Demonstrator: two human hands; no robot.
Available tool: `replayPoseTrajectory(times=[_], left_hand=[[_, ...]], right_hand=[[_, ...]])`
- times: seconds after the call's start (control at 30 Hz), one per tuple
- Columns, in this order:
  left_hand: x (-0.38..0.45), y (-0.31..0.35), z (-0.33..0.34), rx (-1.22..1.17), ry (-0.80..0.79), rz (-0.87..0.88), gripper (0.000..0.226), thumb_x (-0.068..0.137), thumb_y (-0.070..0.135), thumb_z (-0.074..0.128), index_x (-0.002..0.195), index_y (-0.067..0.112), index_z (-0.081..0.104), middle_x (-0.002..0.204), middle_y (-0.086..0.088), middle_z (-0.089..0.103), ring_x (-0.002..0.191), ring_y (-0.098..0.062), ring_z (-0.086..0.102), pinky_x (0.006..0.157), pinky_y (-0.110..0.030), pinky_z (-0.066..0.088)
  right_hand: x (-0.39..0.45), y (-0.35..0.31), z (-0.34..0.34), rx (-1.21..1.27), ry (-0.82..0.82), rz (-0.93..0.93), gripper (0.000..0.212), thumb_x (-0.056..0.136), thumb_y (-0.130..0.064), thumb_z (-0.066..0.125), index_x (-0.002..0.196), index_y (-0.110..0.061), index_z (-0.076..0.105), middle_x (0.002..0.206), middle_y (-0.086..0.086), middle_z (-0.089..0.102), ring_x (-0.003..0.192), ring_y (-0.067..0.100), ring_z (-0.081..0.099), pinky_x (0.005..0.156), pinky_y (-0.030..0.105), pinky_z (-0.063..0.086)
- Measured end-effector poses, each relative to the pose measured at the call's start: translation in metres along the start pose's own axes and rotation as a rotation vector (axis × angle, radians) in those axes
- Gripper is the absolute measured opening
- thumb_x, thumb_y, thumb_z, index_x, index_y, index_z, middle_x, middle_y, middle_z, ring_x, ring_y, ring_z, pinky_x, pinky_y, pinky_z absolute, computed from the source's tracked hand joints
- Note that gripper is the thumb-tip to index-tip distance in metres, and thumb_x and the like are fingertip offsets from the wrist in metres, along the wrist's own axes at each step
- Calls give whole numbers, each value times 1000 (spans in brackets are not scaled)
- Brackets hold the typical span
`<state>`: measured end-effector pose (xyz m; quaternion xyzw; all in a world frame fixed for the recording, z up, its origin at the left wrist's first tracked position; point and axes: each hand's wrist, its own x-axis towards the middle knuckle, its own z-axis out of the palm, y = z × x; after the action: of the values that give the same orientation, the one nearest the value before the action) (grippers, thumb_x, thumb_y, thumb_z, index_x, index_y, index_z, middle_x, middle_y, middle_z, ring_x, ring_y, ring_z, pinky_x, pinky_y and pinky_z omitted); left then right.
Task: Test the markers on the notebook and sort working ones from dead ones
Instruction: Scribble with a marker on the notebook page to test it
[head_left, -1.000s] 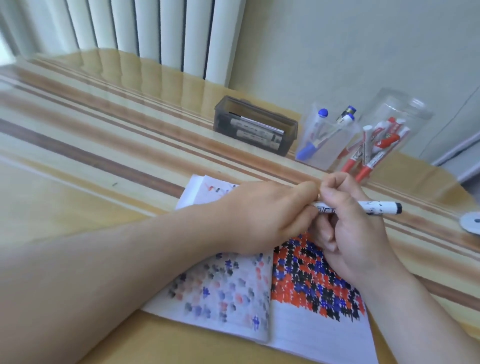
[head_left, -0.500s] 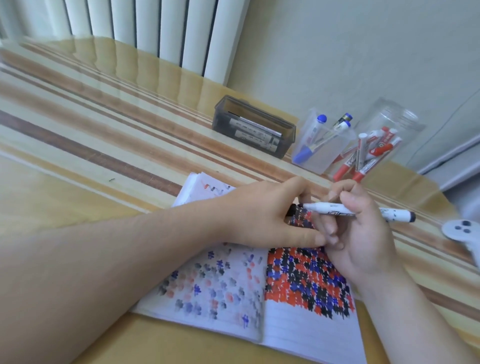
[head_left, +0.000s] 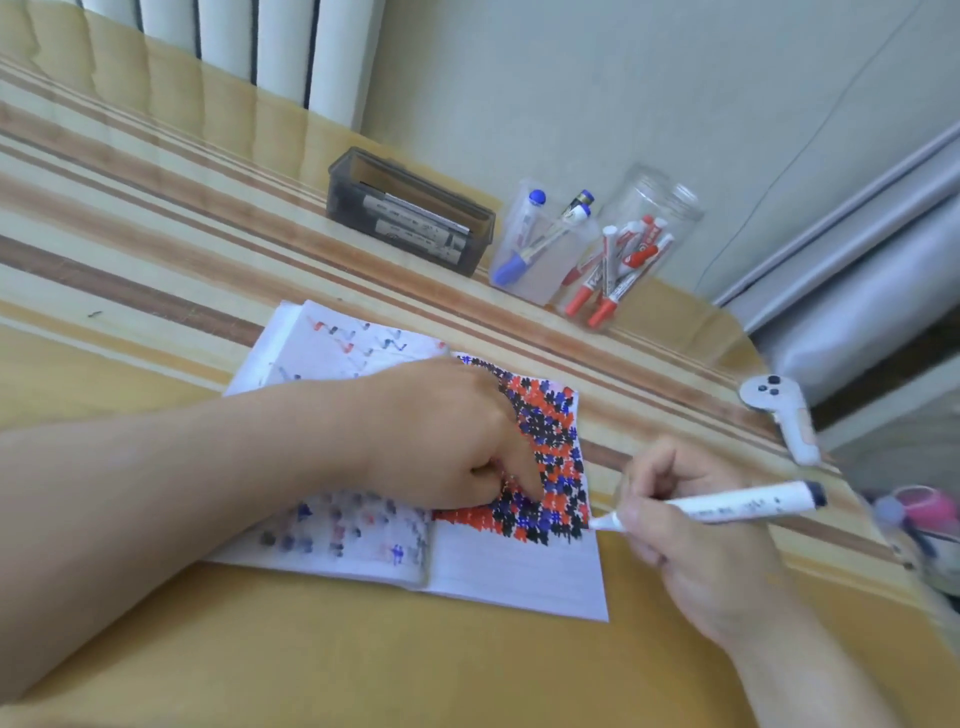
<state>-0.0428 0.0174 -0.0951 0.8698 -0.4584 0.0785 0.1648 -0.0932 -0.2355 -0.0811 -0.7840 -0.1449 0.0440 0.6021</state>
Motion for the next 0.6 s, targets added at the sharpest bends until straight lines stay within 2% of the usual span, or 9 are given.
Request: replayPoseTrajectory(times=[0.03,0.1,0.17,0.2,0.3,0.47,0.6], left_hand=[[1,3,1,-26,-30,6,44,91,32,52,124,57,65,64,25,36,76,5,41,75,-17,33],[2,7,1,-57,-65,4,45,92,32,52,127,58,63,64,26,36,77,13,43,77,-18,32],[3,7,0,-86,-83,-2,45,93,34,52,128,60,62,66,26,39,79,14,43,79,-15,34],[3,6,0,-103,-89,1,44,93,34,53,128,60,62,67,26,39,81,20,42,78,-10,31],[3,4,2,-120,-88,3,42,94,33,57,126,60,63,66,24,40,84,28,38,73,-3,25],[3,3,3,-126,-109,-17,40,94,38,57,127,61,61,68,24,41,78,20,40,81,-17,35],[3,3,4,-115,-101,-18,40,94,39,57,127,61,62,67,27,38,79,23,39,81,-19,34]], right_hand=[[-8,9,4,-14,43,9,19,61,-24,71,63,-16,54,58,17,40,50,17,32,49,28,25],[-16,19,11,-97,131,-8,20,62,-28,69,65,-14,54,55,12,42,51,15,35,49,27,29],[-16,19,18,-158,135,-23,19,67,-30,68,66,-17,56,56,11,46,52,16,39,50,27,32],[-16,18,19,-175,130,-19,19,68,-31,68,66,-18,55,56,10,47,53,17,40,51,27,32],[-13,18,19,-168,141,23,23,68,-32,70,62,-20,52,59,18,47,56,22,40,54,36,32],[-11,21,17,-162,147,35,25,68,-31,70,61,-19,50,60,19,49,57,22,41,56,39,34],[-11,20,18,-194,144,13,26,69,-31,70,62,-16,50,59,19,49,57,24,41,56,42,34]])
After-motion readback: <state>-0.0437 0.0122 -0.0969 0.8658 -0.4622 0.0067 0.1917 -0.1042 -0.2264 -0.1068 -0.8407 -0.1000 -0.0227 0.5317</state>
